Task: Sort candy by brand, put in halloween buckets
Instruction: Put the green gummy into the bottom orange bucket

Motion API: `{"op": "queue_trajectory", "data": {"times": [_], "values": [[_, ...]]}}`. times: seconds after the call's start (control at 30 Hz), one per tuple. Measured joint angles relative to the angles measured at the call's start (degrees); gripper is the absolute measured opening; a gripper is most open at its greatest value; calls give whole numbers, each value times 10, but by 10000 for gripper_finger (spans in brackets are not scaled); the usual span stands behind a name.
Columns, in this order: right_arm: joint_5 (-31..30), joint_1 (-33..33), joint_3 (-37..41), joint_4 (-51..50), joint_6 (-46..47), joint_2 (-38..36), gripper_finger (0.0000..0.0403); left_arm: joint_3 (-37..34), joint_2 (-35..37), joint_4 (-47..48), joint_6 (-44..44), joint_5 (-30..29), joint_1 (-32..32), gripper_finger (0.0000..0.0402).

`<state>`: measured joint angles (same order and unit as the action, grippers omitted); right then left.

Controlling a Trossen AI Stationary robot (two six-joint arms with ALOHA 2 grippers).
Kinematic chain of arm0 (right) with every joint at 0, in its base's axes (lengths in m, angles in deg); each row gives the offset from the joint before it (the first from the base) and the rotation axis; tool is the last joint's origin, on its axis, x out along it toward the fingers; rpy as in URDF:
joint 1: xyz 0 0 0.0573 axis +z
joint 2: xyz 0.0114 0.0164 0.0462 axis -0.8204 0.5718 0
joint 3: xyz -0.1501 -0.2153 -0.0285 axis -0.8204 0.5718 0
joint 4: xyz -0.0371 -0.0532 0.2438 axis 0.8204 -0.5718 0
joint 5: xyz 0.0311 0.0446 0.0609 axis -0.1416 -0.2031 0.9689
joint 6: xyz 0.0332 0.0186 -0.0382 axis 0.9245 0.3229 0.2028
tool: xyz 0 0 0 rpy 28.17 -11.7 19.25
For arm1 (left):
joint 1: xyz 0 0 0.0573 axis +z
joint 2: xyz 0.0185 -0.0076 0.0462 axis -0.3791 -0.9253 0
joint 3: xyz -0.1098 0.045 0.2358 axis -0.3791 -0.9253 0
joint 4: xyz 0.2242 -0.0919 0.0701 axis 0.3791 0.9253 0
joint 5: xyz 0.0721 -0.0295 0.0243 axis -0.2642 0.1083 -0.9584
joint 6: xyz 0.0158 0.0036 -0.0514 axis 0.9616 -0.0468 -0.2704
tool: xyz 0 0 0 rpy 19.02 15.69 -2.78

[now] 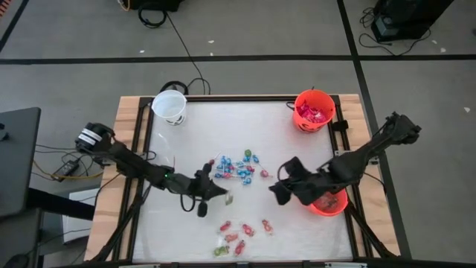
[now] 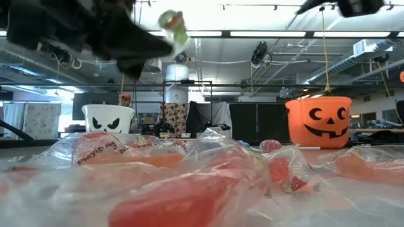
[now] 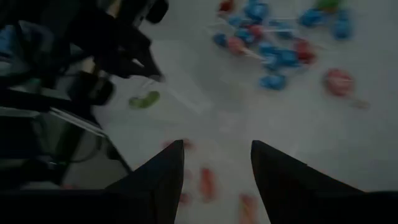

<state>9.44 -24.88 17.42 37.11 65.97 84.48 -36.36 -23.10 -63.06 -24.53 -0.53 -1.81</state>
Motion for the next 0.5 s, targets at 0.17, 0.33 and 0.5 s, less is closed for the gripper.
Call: {"op": "queue_trajectory", "data": {"times": [0.17,0.33,0.5], "values": [[29,-36,0,136,-56,51,197,59,12,53,137,-36,13,1],[57,-68,0,255,-88,102,197,135,12,141,210,-36,16,1],[66,-82,0,308,-96,127,197,197,12,230,260,-39,16,1]]}}
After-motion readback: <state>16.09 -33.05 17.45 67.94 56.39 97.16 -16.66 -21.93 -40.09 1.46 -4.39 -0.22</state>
